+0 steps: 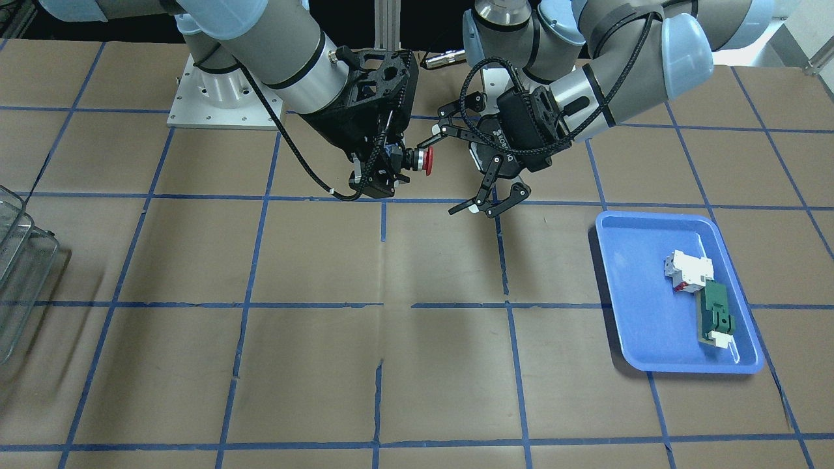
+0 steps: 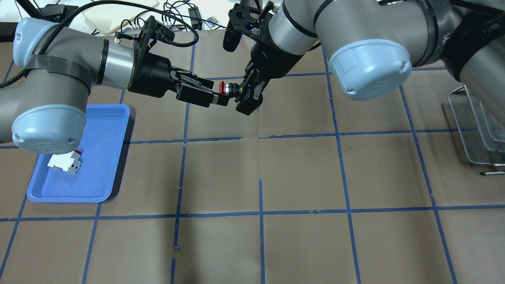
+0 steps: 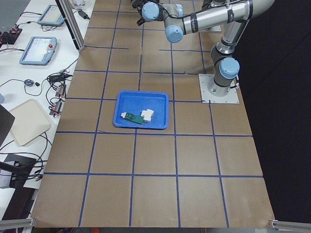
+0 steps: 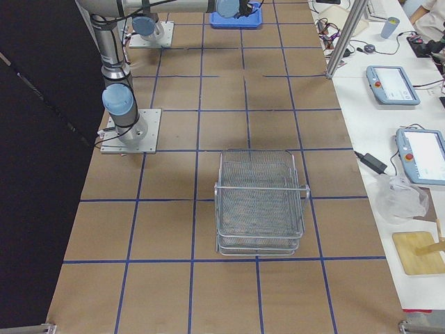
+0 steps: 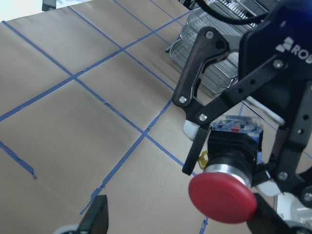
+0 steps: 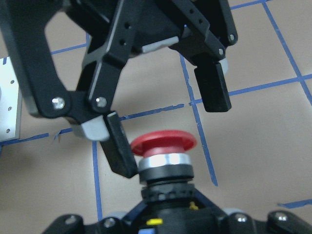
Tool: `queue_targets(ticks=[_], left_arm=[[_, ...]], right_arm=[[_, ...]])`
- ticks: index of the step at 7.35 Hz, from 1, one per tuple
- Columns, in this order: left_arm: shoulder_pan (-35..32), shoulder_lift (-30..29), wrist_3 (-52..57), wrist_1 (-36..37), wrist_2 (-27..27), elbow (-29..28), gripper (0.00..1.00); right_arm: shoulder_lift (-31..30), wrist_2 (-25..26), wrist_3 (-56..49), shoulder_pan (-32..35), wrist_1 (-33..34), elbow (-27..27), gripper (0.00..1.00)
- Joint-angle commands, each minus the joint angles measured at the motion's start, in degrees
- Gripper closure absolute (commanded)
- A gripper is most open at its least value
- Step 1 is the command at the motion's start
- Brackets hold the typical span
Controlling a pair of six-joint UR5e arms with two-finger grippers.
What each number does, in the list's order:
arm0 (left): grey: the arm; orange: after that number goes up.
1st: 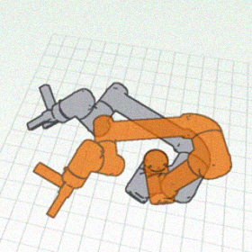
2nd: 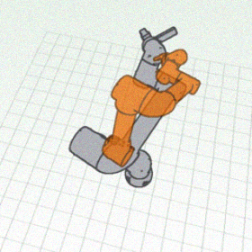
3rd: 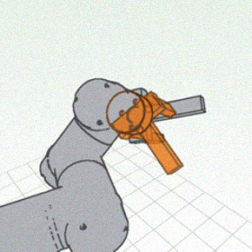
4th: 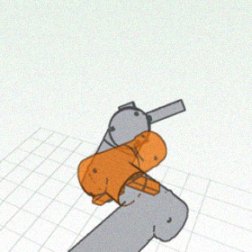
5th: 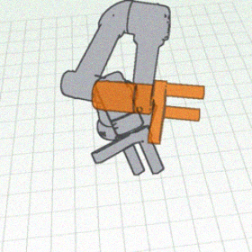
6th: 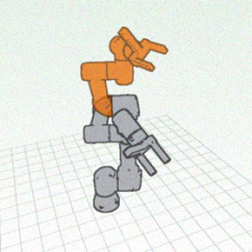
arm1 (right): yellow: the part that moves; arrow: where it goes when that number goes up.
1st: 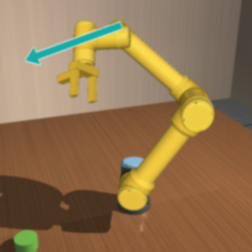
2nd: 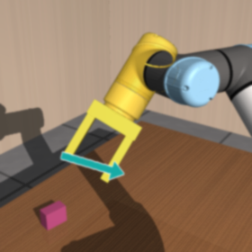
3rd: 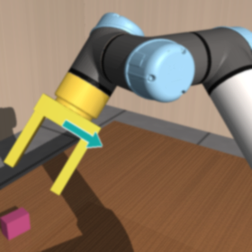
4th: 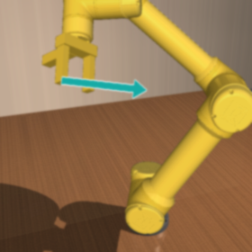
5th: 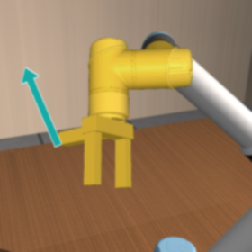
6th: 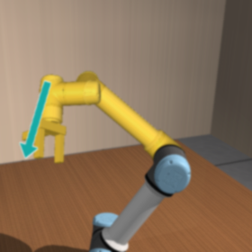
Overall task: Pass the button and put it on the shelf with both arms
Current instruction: 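Open the left gripper and pull the button away with the right gripper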
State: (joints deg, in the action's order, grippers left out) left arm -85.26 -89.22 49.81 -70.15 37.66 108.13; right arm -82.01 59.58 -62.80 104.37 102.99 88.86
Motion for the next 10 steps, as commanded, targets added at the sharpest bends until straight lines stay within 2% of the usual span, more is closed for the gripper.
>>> queue_targets(ticks=[1, 3, 5, 7, 8, 9, 10], left_arm=[[0.01, 0.71, -0.51, 0.01, 3.09, -0.11, 0.0], [0.01, 1.76, -3.12, 0.01, 5.06, -0.2, 0.0], [0.01, 2.38, -3.84, -0.07, 5.32, -0.2, 0.0], [0.1, 3.43, -4.46, 0.01, 9.17, -0.29, 0.0], [0.79, 3.96, -4.55, -0.07, 10.93, -0.29, 0.0], [0.89, 4.23, -4.55, 0.01, 20.86, -0.29, 0.0], [1.24, 4.41, -5.77, -0.68, 28.53, -0.38, 0.0]], right_arm=[[-0.08, 0.01, -0.39, -0.13, 0.02, -0.17, 1.0], [-0.08, 0.88, -0.74, -0.83, -0.07, -0.35, 1.0], [-1.74, 6.66, -0.92, -1.45, -0.68, 0.0, 1.0], [-2.53, 10.44, -1.97, -3.2, -1.91, -0.09, 1.0], [-3.84, 15.43, -3.28, -3.21, -2.61, 0.09, 1.0], [-4.12, 22.53, -4.86, -3.47, -3.4, 0.26, 1.0], [-4.12, 27.73, -6.01, -5.04, -3.58, 0.26, 1.0]])
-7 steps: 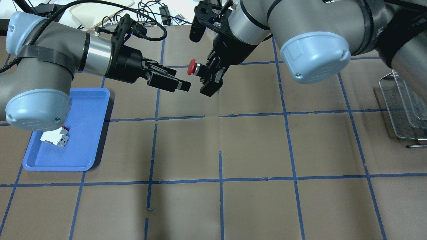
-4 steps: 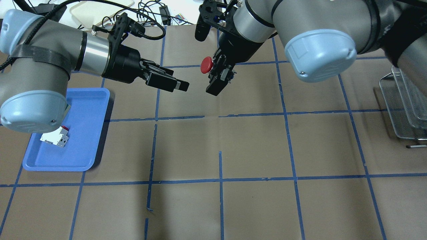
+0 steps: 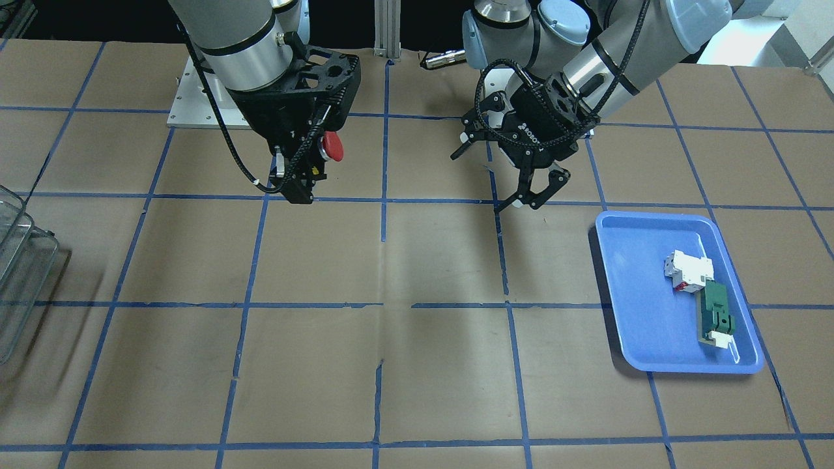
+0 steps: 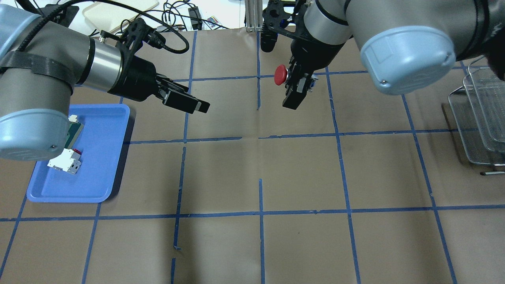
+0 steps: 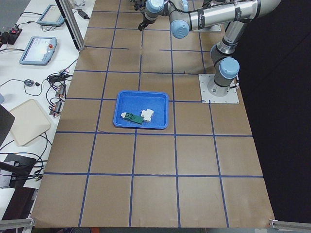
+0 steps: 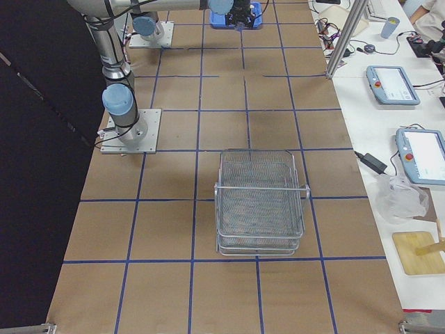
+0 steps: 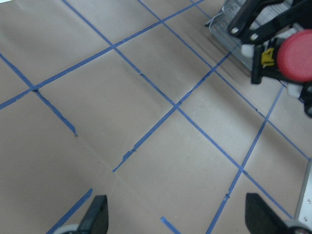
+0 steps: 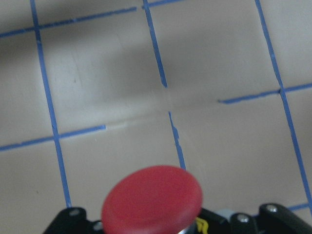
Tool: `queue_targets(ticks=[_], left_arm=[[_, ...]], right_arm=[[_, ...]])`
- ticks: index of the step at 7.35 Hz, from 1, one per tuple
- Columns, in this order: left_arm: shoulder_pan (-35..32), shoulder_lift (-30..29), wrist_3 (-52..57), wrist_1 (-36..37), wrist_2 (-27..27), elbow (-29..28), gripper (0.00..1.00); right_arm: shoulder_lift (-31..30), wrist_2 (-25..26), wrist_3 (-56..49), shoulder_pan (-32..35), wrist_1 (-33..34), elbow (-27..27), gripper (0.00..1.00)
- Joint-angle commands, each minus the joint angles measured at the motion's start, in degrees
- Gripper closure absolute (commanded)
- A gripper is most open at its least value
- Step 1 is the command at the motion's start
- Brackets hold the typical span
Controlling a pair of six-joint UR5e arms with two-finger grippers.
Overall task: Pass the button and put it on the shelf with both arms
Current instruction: 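Carry the button to the mesh basket with the right gripper while the left arm retracts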
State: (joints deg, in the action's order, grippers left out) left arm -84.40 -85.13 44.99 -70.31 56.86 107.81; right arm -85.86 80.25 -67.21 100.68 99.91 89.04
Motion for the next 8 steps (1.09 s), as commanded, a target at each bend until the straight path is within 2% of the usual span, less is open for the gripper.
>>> queue_targets(ticks=[1, 2, 4, 5, 7, 8], left_arm=[[0.9, 0.66, -5.92, -1.57, 17.07, -0.75, 0.0], [1.17, 1.19, -13.28, -3.93, 24.54, -2.76, 0.0], [2.66, 0.59, -30.15, -16.28, 29.33, -10.3, 0.0], [2.67, 0.14, -39.97, -19.22, 33.54, -11.65, 0.0], [2.93, -0.39, -44.11, -19.51, 39.27, -11.22, 0.0], [2.93, -0.56, -44.29, -18.9, 38.77, -9.91, 0.0]], right_arm=[[0.25, 10.59, -2.82, -4.93, -0.6, 0.08, 1.0], [0.87, 12.45, -8.58, -10.97, -0.08, 0.08, 1.0], [6.11, 16.59, -20.7, -24.23, 2.46, -0.1, 1.0], [10.32, 16.69, -27.99, -30.3, 8.48, -0.62, 1.0], [16.14, 15.82, -41.45, -43.32, 16.31, -1.15, 1.0], [17.99, 15.46, -45.16, -45.81, 18.37, -2.11, 1.0]])
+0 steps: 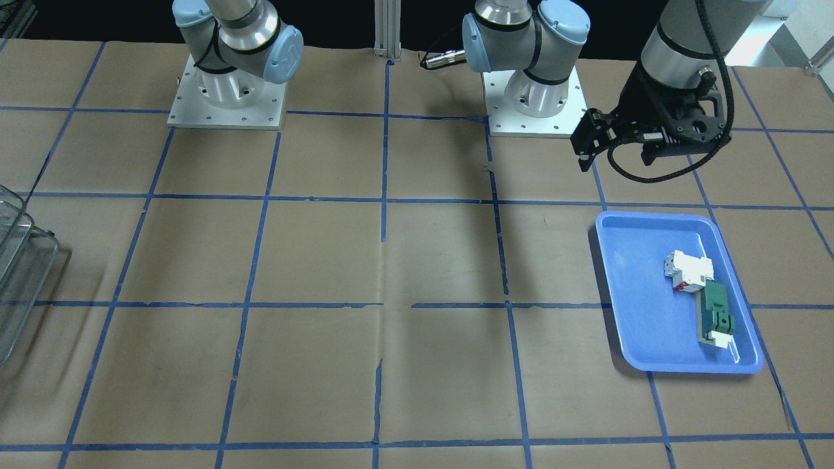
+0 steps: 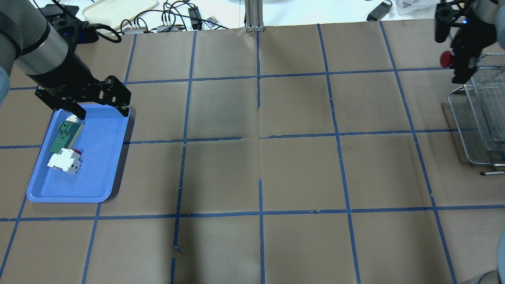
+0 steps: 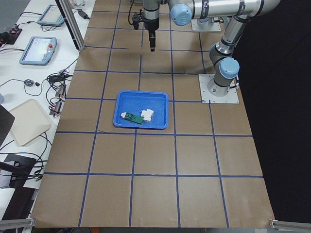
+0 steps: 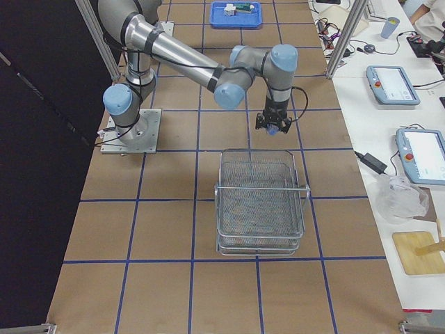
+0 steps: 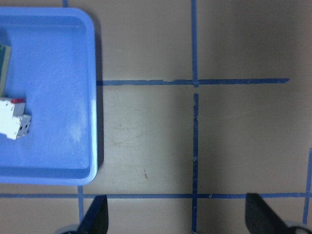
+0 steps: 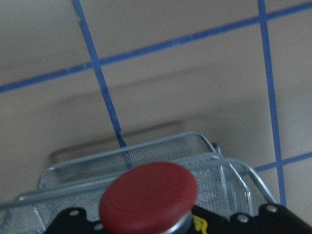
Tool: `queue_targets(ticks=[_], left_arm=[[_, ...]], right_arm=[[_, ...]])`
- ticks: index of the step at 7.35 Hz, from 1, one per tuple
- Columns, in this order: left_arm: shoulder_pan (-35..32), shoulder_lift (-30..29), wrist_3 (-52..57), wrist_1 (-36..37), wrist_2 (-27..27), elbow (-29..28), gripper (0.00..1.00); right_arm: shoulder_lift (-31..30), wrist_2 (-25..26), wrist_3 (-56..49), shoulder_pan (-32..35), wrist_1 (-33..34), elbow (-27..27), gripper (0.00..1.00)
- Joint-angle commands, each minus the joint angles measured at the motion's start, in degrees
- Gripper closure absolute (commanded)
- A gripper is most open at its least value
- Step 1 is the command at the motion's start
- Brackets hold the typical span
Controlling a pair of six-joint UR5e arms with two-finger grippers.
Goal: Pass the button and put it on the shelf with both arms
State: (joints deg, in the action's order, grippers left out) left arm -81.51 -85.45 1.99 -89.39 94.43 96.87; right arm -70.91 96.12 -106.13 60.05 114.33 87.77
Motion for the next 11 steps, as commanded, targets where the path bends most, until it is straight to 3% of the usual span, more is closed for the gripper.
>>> queue_targets(ticks=[1, 3, 4, 7, 9, 11], left_arm=[[-0.23, 0.71, -1.29, 1.31, 1.02, 1.91, 0.0], [-2.77, 0.28, -1.29, 1.41, -3.35, 1.48, 0.0], [-4.52, 0.89, -1.2, 1.5, -3.46, 1.39, 0.0], [-5.68, 1.59, 5.09, 1.41, -3.63, 2.35, 0.0], [-4.89, 1.86, 7.76, 0.62, -3.29, 1.22, 0.0], [-4.98, 2.04, 7.67, 0.62, -3.37, 1.13, 0.0]], right_arm=[[2.71, -0.06, -6.46, -5.82, 2.75, -1.89, 1.0], [2.61, 0.03, -5.5, -5.91, -0.16, -1.21, 0.98], [2.96, -0.41, -5.58, -6.35, -0.08, -0.85, 0.01], [1.31, 0.2, -2.19, -7.05, -1.99, -0.85, 0.0], [-4.29, 0.29, 8.44, -6.01, -11.27, -0.76, 0.0], [-11.15, 0.29, 20.54, -0.67, -19.82, 0.28, 0.0]])
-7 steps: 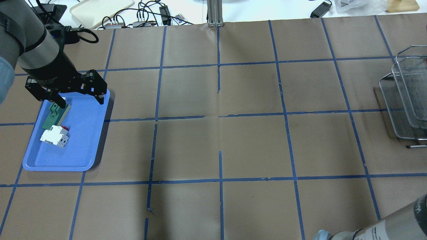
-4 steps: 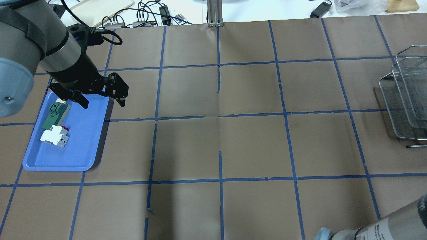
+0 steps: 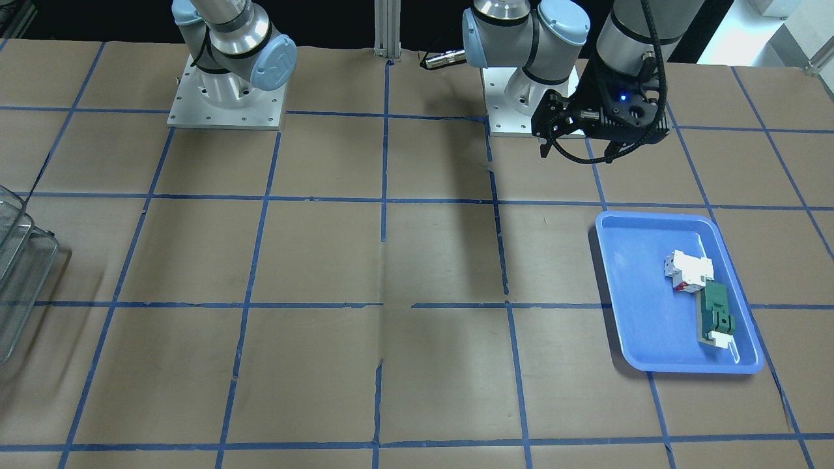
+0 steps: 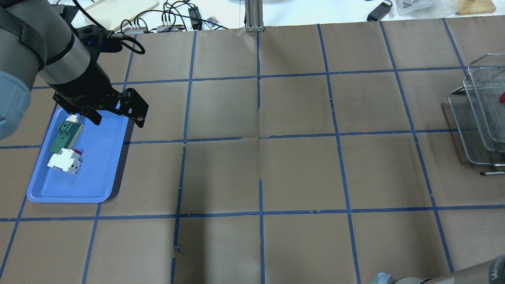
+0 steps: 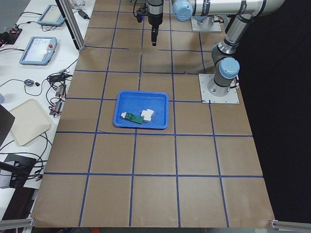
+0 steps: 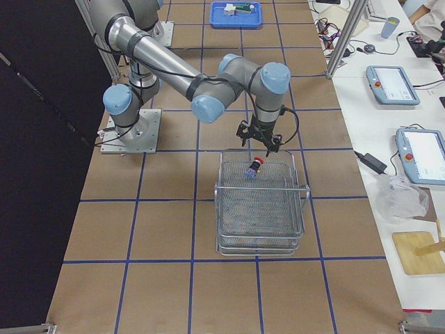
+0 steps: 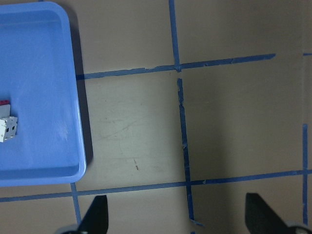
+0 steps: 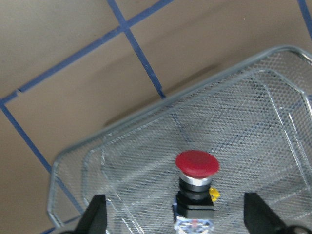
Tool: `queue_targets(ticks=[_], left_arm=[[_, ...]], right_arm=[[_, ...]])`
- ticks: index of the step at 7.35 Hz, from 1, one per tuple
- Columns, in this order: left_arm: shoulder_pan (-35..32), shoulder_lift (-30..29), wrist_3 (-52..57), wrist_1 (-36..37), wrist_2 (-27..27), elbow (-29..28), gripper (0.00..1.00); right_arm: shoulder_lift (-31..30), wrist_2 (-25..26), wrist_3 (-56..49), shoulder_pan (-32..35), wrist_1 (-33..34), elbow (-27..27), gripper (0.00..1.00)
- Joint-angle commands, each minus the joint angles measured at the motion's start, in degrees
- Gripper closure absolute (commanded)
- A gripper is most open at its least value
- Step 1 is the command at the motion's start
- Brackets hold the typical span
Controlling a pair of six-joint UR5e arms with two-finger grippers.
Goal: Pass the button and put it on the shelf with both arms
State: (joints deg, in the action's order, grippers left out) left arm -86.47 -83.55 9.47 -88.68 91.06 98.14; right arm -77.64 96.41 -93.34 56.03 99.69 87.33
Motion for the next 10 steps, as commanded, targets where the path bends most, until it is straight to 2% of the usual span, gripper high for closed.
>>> queue_targets(ticks=[1, 3, 4, 5, 7, 8, 9, 10], left_arm=[[-0.27, 0.32, -0.59, -0.18, 0.0, -0.23, 0.0], [0.07, 0.93, -0.6, -1.14, 0.17, -0.31, 0.0], [0.07, 0.93, -0.51, -1.4, 0.09, -0.23, 0.0], [0.07, 0.93, -0.51, -1.49, 0.08, -0.23, 0.0], [0.07, 1.02, -0.51, -1.76, 0.0, -0.31, 0.0], [0.07, 1.02, -0.51, -2.02, 0.0, -0.31, 0.0], [0.07, 1.02, -0.51, -2.2, 0.08, -0.31, 0.0], [0.07, 1.02, -0.51, -2.29, 0.08, -0.23, 0.0]], right_arm=[[-8.27, -0.6, 15.65, 8.17, -6.25, 2.22, 0.0], [-12.08, -0.78, 38.8, 24.22, -6.17, 5.82, 0.0], [-11.92, -0.78, 50.24, 30.39, -5.04, 5.84, 0.0], [-11.66, -1.04, 60.36, 33.58, -4.16, 5.14, 0.0], [-10.25, -11.63, 76.73, 38.25, -2.39, 4.17, 0.0], [-8.94, -11.59, 86.56, 41.93, -1.87, 2.86, 0.0], [-7.62, -9.77, 90.4, 43.36, -3.08, -0.55, 0.0], [-6.31, -8.53, 90.35, 42.5, -8.75, -3.63, 0.0]])
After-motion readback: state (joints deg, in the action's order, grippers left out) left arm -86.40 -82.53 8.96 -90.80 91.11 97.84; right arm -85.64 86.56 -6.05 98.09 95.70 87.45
